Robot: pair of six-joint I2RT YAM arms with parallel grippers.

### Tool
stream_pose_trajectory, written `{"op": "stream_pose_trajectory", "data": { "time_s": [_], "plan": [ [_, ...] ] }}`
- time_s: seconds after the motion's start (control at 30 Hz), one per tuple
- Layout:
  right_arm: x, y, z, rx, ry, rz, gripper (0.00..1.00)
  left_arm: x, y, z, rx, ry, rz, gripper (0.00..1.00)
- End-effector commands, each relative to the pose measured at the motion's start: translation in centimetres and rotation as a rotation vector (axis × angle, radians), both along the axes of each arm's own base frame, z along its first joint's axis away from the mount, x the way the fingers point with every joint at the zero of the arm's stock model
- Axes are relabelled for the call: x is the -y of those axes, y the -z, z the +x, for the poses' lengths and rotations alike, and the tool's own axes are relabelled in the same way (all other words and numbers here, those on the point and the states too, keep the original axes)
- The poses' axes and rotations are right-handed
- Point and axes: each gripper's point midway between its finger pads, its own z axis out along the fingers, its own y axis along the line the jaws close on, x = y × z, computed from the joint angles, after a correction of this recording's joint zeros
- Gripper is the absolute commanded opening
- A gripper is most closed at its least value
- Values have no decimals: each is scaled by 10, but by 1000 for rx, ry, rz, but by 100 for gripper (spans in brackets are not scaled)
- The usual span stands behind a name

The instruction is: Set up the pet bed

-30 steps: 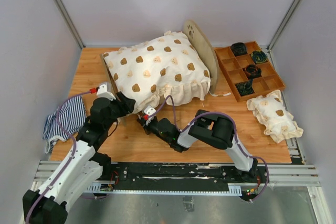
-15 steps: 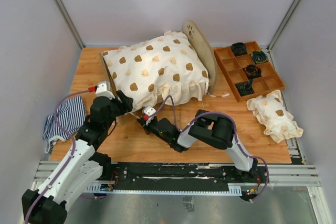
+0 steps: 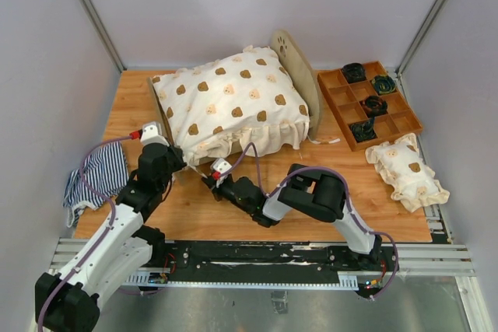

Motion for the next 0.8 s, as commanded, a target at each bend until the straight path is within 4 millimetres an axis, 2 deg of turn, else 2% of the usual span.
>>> {"op": "stream_pose_trajectory", "data": {
  "time_s": [0.0, 0.17, 0.23, 0.33, 0.43, 0.53, 0.6, 0.77],
  "plan": [
    [3, 14, -7, 7, -9, -6, 0, -20, -20, 11, 57, -110, 41, 0],
    [7, 38, -6, 16, 17, -72, 0, -26, -42, 20, 85, -153, 63, 0],
    [9, 42, -5, 22, 25, -84, 0, -25, -49, 21, 102, -150, 59, 0],
    [13, 39, -4, 46, 32, -94, 0, -22, -52, 22, 107, -133, 49, 0],
    [20, 19, -6, 92, 19, -97, 2, -14, -50, 19, 99, -92, 28, 0],
    [32, -10, -7, 148, 24, -97, 24, -7, -48, 15, 96, -56, 3, 0],
    [40, -28, -8, 169, 34, -85, 35, -4, -46, 13, 96, -34, -11, 0],
    [45, -68, -12, 171, 36, -1, 39, -1, -46, 7, 109, -12, -24, 0]
  ]
}}
